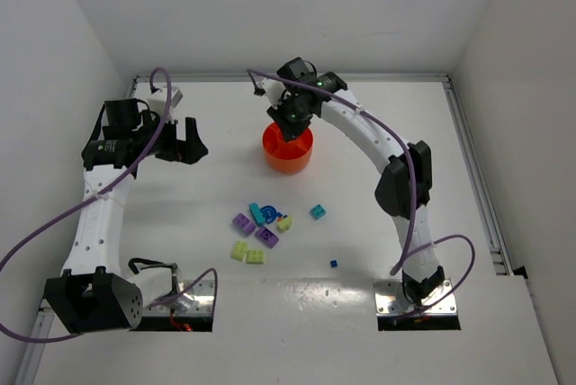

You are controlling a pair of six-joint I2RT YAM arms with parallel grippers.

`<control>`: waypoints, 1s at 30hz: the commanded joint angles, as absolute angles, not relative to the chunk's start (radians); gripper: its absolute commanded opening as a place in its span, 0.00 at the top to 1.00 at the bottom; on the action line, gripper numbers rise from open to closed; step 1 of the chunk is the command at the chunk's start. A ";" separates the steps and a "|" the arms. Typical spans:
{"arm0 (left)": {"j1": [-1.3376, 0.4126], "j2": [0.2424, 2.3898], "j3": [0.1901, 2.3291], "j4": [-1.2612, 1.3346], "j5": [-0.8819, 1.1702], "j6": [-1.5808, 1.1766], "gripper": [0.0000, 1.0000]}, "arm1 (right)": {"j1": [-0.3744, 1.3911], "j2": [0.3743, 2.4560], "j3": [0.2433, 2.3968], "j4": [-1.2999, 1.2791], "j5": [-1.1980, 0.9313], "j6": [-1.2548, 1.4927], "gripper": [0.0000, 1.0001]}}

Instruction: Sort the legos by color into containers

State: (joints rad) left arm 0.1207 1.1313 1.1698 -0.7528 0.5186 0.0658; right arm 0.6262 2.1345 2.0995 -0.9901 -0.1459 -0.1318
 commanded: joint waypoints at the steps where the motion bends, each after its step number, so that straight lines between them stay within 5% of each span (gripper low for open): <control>1: 0.133 1.127 1.187 -0.729 0.520 0.055 0.00 | 0.632 2.166 2.175 -0.973 -0.115 -0.107 0.97; 11: 0.133 1.127 1.178 -0.710 0.520 0.046 0.00 | 0.623 2.270 2.286 -0.973 -0.074 -0.107 0.97; 23: 0.133 1.127 1.169 -0.710 0.531 0.046 0.00 | 0.623 2.279 2.295 -0.973 -0.043 -0.098 0.62; 30: 0.133 1.118 1.169 -0.710 0.531 0.046 0.00 | 0.623 2.202 2.255 -0.973 -0.034 -0.098 0.61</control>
